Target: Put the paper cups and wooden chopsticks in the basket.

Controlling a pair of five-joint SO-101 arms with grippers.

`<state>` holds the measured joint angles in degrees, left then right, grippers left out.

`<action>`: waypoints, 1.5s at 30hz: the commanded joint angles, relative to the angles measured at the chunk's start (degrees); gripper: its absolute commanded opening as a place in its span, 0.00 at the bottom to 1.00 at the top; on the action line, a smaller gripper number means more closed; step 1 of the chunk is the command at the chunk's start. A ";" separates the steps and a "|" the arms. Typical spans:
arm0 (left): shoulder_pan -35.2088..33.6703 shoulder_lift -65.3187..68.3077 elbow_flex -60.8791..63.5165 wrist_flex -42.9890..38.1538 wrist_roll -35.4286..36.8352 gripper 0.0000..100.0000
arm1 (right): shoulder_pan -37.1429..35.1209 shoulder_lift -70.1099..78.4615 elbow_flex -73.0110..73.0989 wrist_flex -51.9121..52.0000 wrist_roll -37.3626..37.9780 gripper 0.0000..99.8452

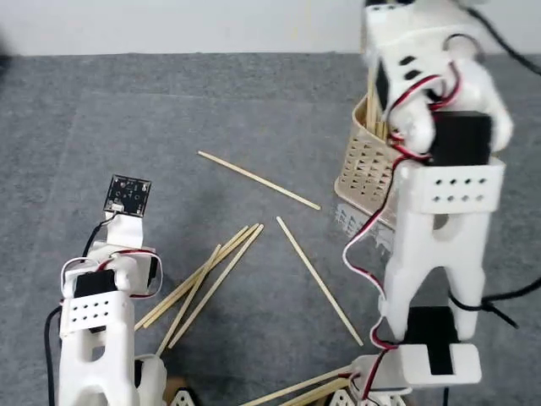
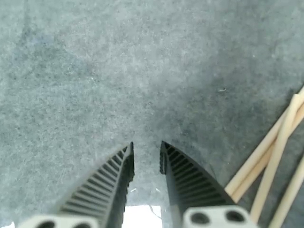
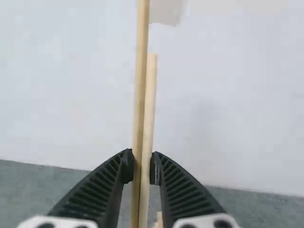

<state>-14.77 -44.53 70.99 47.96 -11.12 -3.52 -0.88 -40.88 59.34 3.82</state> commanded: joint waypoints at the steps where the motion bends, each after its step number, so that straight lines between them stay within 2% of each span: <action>1: -0.18 -1.58 -0.22 -1.23 -0.35 0.09 | 3.30 -3.91 -3.08 -1.54 -0.70 0.01; 9: -0.18 -1.49 -0.13 -2.29 -0.35 0.09 | 5.58 -4.88 1.49 -4.53 -0.79 0.01; 15: -0.18 -1.58 0.22 -2.37 -0.35 0.09 | 5.41 -13.14 8.44 -2.68 -2.02 0.01; 22: -0.09 -1.58 0.31 -2.37 -0.35 0.09 | 4.00 -25.63 24.09 -3.47 -1.85 0.01; 33: -0.18 -1.58 0.40 -2.37 -0.35 0.09 | 2.77 -27.56 47.21 -38.81 1.05 0.01; 39: -0.09 -1.58 0.40 -2.37 -0.35 0.09 | 3.12 -23.43 56.09 -47.87 1.05 0.01; 45: -0.09 -1.58 0.40 -2.37 -0.35 0.09 | 3.12 -20.53 62.42 -50.24 1.05 0.01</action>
<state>-14.77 -44.53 71.69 46.90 -11.12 0.18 -21.01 21.19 10.55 4.18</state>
